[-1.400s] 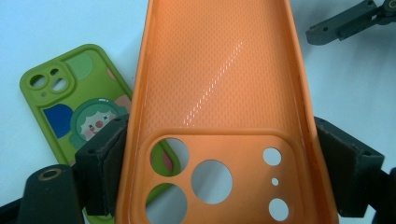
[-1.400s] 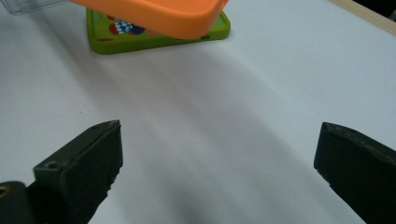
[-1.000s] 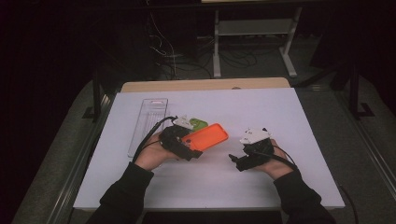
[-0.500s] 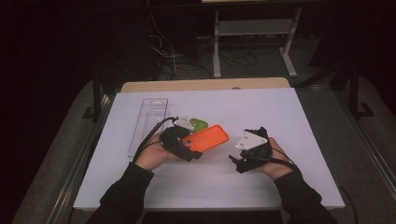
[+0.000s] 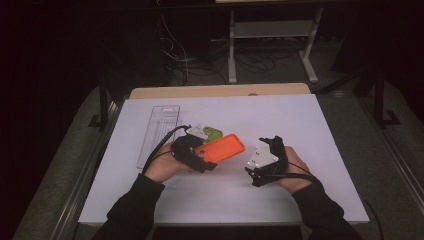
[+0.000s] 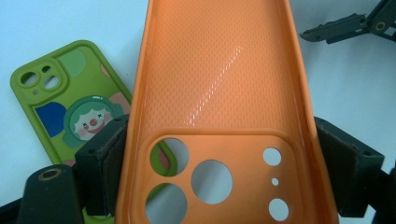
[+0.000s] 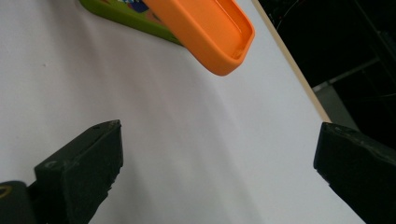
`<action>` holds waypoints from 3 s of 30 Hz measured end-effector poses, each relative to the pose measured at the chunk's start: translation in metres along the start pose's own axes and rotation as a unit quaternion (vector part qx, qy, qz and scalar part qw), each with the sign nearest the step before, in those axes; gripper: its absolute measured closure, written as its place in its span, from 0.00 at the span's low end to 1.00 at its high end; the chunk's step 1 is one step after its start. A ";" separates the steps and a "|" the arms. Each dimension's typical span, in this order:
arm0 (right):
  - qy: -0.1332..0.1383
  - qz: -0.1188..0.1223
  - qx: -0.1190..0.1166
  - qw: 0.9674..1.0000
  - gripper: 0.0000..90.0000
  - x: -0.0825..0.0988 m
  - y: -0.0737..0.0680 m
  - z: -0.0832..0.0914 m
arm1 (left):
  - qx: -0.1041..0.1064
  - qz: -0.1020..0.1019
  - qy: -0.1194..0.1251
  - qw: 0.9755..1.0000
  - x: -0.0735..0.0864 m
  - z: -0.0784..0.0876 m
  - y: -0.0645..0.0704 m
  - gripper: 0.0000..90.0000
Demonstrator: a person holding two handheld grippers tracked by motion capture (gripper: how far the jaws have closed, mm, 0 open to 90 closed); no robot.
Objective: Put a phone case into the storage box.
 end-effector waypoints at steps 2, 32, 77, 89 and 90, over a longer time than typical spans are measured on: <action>0.000 0.012 0.006 1.000 0.01 -0.002 -0.001 0.001 | 0.001 -0.001 0.000 1.000 0.000 0.000 0.000 0.18; 0.023 0.219 0.099 0.970 0.08 -0.027 -0.017 -0.004 | 0.008 -0.002 -0.002 1.000 -0.003 -0.004 0.004 0.18; 0.044 0.318 0.147 0.936 0.86 -0.045 -0.034 -0.005 | 0.025 -0.018 -0.008 0.999 -0.004 -0.009 0.014 0.17; 0.027 0.313 0.152 0.937 0.86 -0.037 -0.030 -0.008 | 0.014 -0.001 0.026 1.000 -0.006 0.003 0.005 0.00; 0.026 0.309 0.151 0.939 0.86 -0.036 -0.028 -0.008 | 0.016 0.001 0.029 0.999 -0.005 0.004 0.005 0.00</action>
Point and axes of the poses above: each handheld gripper's, and its own axes: z roughly backward along the jaws, x roughly out of its underside, y roughly to its right, the point moved 10 cm from there along -z, roughly forward along the jaws, and after that the axes turned 3 degrees about x, right-handed, at the moved point
